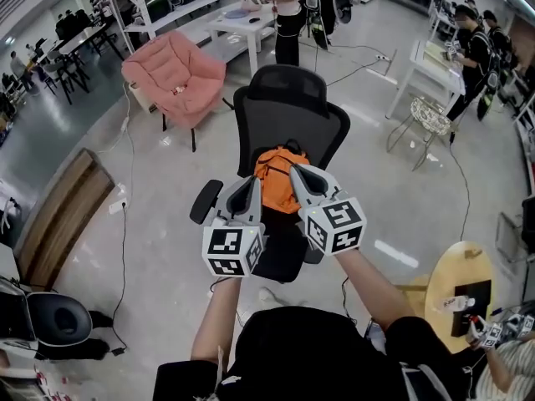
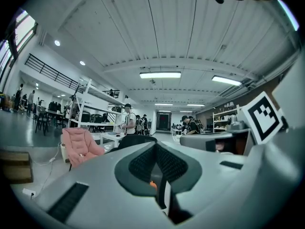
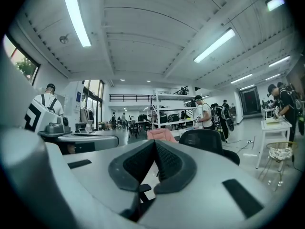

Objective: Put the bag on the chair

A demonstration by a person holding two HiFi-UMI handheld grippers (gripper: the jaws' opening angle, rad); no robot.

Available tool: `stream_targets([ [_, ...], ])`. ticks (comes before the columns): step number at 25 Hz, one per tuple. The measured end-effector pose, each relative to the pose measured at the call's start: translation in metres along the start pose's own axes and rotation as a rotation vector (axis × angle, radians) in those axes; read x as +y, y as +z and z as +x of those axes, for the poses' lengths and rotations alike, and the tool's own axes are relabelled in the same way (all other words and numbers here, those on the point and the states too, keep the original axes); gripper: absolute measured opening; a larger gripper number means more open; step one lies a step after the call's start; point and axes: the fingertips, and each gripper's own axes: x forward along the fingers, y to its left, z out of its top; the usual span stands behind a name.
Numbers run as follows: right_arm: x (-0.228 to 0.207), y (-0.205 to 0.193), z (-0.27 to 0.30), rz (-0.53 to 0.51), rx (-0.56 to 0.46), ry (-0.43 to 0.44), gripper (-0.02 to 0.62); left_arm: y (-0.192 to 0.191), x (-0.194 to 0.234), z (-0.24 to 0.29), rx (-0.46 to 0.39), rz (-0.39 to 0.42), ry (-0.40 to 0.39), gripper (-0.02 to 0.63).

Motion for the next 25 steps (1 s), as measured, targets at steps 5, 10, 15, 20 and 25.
stream_targets([
  [5, 0.001, -0.001, -0.027, -0.005, -0.005, 0.009, 0.002, 0.001, -0.019, -0.017, 0.0, 0.013, 0.016, 0.011],
  [10, 0.001, -0.003, -0.053, -0.003, -0.013, 0.009, 0.0, -0.007, -0.038, -0.038, 0.009, 0.016, 0.032, 0.011],
  [15, 0.002, -0.01, -0.074, -0.009, -0.01, 0.018, 0.002, -0.013, -0.055, -0.051, 0.01, 0.019, 0.041, 0.011],
  [20, 0.008, -0.012, -0.086, -0.003, -0.013, 0.027, 0.0, -0.014, -0.064, -0.061, 0.013, 0.027, 0.045, 0.011],
  [25, 0.003, -0.008, -0.092, -0.001, -0.017, 0.024, 0.002, -0.008, -0.071, -0.062, 0.009, 0.035, 0.048, 0.011],
])
